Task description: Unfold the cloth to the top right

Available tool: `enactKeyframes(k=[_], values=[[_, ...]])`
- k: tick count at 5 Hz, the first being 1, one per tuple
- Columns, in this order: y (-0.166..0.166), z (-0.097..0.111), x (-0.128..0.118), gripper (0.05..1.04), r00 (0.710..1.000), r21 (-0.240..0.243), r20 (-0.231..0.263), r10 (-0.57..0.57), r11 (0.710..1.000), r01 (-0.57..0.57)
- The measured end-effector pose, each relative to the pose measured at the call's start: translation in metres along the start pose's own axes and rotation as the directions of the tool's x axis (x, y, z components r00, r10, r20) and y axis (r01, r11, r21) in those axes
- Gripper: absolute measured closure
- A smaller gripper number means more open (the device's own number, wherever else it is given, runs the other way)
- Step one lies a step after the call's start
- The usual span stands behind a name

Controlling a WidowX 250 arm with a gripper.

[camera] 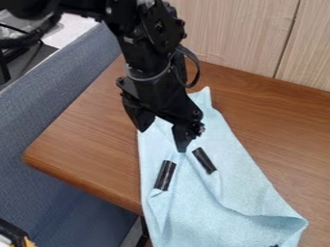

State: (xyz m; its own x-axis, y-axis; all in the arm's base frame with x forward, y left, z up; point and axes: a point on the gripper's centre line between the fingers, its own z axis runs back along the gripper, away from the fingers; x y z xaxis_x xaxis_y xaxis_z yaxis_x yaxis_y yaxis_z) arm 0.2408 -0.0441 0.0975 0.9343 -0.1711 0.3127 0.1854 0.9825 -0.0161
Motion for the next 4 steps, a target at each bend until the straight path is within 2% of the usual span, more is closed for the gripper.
enactKeyframes(k=[1,2,4], values=[[0.0,-0.005,-0.002,0.085,1.0,0.0,-0.02,0.011,1.0,-0.011],[0.001,-0.019,-0.002,0.085,0.998,0.008,-0.043,0.053,0.999,-0.053],[-0.021,-0.055,0.017,0.085,0.983,0.037,-0.056,0.176,0.984,-0.174]])
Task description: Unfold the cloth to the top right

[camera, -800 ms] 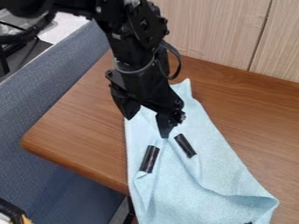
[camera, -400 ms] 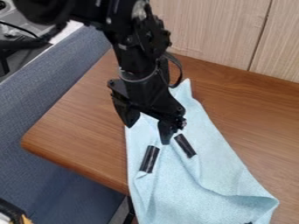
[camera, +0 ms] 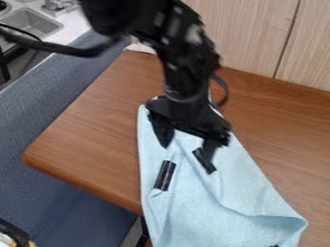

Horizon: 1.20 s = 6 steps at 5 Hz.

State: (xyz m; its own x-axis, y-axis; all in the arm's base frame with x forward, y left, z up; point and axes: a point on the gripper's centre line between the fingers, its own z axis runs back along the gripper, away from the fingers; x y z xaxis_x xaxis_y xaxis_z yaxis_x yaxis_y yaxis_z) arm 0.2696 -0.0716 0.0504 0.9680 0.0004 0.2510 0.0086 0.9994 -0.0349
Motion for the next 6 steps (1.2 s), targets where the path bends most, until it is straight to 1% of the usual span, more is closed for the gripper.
enactKeyframes(k=[1,2,3,4,5,6], values=[[-0.017,-0.019,-0.004,0.085,0.999,0.013,-0.016,0.031,0.999,-0.03],[-0.035,-0.042,-0.004,0.085,0.998,0.031,-0.059,0.033,0.999,-0.031],[-0.042,-0.058,-0.005,0.085,0.994,0.033,-0.08,0.074,0.997,-0.071],[-0.044,-0.065,-0.003,0.14,0.99,0.032,-0.087,0.106,0.994,-0.104],[-0.04,-0.063,-0.003,0.412,0.99,0.058,-0.072,0.12,0.992,-0.116],[-0.037,-0.057,-0.003,0.667,0.991,0.064,-0.057,0.121,0.991,-0.117]])
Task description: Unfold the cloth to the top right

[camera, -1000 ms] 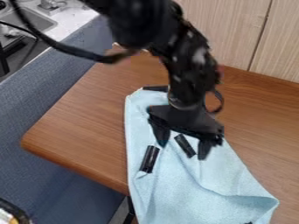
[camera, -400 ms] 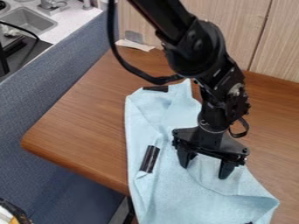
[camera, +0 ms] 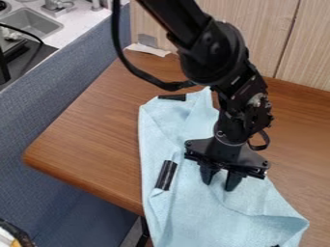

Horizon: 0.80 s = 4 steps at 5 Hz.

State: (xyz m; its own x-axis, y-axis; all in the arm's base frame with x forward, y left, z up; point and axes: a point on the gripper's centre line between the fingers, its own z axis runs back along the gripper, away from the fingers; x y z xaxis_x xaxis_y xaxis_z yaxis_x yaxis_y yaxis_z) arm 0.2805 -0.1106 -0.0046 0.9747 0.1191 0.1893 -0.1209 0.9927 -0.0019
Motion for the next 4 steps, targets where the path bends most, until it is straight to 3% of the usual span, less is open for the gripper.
enactKeyframes(k=[1,2,3,4], values=[[0.004,0.008,-0.003,0.926,1.0,0.002,0.016,0.01,1.0,-0.01],[0.006,0.017,0.0,1.021,0.999,-0.002,0.04,0.014,1.0,-0.014],[0.006,0.018,0.0,1.029,0.999,-0.002,0.039,0.011,1.0,-0.011],[-0.005,0.03,0.004,1.029,0.997,-0.042,0.078,0.016,0.999,-0.013]])
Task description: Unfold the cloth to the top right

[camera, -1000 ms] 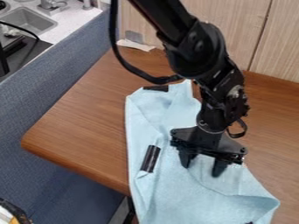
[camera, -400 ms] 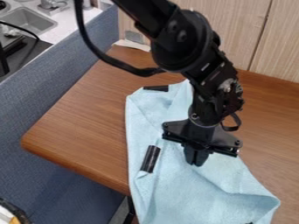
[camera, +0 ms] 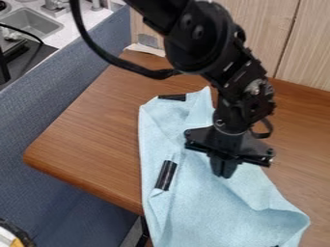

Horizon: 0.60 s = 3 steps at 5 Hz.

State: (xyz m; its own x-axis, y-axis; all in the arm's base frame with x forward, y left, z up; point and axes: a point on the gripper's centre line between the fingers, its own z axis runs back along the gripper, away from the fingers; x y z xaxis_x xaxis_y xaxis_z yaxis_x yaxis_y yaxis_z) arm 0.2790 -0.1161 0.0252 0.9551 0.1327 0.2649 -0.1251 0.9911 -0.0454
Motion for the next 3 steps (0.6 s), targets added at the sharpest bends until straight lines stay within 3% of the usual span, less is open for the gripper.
enactKeyframes(k=[2,3], values=[[-0.042,0.028,0.028,1.03,0.994,-0.081,0.102,-0.049,0.995,0.057],[-0.061,0.035,0.047,1.03,0.988,-0.113,0.12,-0.095,0.988,0.109]])
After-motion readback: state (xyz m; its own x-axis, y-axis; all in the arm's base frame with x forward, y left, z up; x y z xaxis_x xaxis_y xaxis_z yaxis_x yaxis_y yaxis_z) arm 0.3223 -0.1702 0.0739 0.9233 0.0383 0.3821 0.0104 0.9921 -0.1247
